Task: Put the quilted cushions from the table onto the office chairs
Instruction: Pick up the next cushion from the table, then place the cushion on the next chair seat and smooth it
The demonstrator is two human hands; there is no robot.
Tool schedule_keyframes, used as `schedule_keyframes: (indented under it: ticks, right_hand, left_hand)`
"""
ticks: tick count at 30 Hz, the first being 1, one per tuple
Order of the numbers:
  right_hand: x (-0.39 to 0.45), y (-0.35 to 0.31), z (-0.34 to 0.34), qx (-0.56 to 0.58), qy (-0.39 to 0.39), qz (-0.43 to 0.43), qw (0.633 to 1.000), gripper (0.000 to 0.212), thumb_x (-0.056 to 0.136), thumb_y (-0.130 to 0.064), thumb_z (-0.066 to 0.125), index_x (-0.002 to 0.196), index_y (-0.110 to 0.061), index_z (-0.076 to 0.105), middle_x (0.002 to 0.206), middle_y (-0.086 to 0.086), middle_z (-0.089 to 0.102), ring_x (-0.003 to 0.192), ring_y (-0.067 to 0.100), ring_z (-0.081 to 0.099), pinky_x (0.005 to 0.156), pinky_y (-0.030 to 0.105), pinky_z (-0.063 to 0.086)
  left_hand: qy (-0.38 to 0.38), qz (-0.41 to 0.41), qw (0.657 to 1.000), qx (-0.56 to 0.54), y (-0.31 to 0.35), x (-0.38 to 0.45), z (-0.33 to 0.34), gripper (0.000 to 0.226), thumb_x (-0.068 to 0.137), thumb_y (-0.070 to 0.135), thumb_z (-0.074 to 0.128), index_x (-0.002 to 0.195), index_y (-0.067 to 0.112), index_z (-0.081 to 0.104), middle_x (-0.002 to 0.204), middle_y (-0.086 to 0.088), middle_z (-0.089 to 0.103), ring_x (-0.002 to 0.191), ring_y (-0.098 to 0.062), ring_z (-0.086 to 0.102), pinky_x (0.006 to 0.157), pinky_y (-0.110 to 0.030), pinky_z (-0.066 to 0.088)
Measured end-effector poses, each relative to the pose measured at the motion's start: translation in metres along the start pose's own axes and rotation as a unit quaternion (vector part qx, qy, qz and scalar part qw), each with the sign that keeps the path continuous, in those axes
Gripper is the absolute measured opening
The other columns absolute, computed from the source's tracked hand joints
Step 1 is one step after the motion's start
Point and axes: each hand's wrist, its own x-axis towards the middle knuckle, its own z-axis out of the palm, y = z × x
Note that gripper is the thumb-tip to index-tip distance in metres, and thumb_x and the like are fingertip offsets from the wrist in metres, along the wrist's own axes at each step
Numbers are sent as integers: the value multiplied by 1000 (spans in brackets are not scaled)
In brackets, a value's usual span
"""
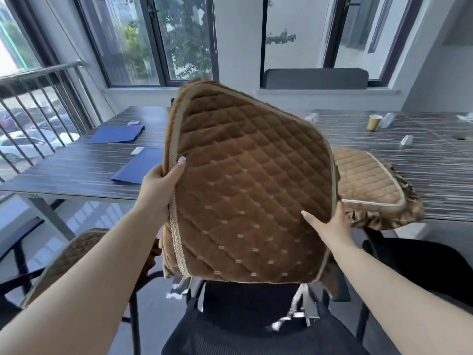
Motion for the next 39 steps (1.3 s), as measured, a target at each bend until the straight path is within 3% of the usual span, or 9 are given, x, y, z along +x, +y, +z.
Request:
schedule_keyframes:
  ticks: [3,7,12,14,16,19,28,33,39]
  right_hand:
    - [4,4,5,153,-46,72,985,101,68,-67,68,148,-21,27,145,7,45,128,31,46,107,48,39]
    - [6,5,6,205,-56,66,975,64,77,-49,71,127,-13,55,118,6,63,99,26,61,89,40,51]
    - [-7,24,9,164,-61,79,981,68,64,-47,82,117,-11,59,109,9,67,96,29,65,89,45,53]
    - [-15,46,10,130,-67,99,984,62,68,-43,81,114,-9,58,104,8,66,91,28,64,81,39,54]
    - [-28,67,9,108,-68,118,985,52,73,-38,79,110,-8,58,97,7,64,85,25,62,72,33,51]
    - [-43,104,9,57,-55,154,985,51,75,-39,77,111,-8,56,103,7,61,91,27,57,77,33,45]
    - [-43,169,19,-23,-60,237,969,55,70,-46,78,107,-8,62,99,10,67,87,30,65,79,38,55]
    - [-22,186,44,-51,-56,243,967,42,73,-43,76,95,-10,62,90,8,67,85,30,64,81,42,54]
    - [35,206,75,-89,-23,255,962,56,68,-53,73,103,-11,62,94,7,67,85,29,63,72,39,54]
  left_hand:
    - [48,-20,998,-37,-5,9,-19,60,62,55,79,106,16,69,104,-12,74,94,-29,71,82,-41,56]
    - [107,-38,993,2,-19,11,-38,62,62,57,79,104,14,68,104,-12,72,92,-29,69,83,-43,57]
    - [163,-130,971,120,-67,6,-57,60,66,57,76,103,11,65,102,-11,68,93,-33,65,85,-49,55]
    - [168,-157,958,170,-93,-1,-57,61,72,52,75,108,4,65,106,-15,66,97,-35,63,88,-50,53]
    - [160,-174,949,210,-118,-9,-55,57,76,48,73,106,0,65,105,-16,64,101,-37,61,88,-46,51]
    - [125,-215,936,248,-155,-23,-52,43,79,43,72,92,3,63,98,-15,62,101,-38,61,84,-43,49]
    - [20,-367,884,288,-226,-43,-49,62,79,41,73,125,4,53,115,-16,61,100,-34,59,86,-43,49]
    - [23,-384,862,331,-251,-28,-42,70,80,40,71,134,5,44,125,-15,56,111,-34,56,89,-42,47]
    - [-23,-338,864,373,-281,29,-13,66,82,33,71,137,5,47,133,-12,56,119,-32,54,101,-42,44]
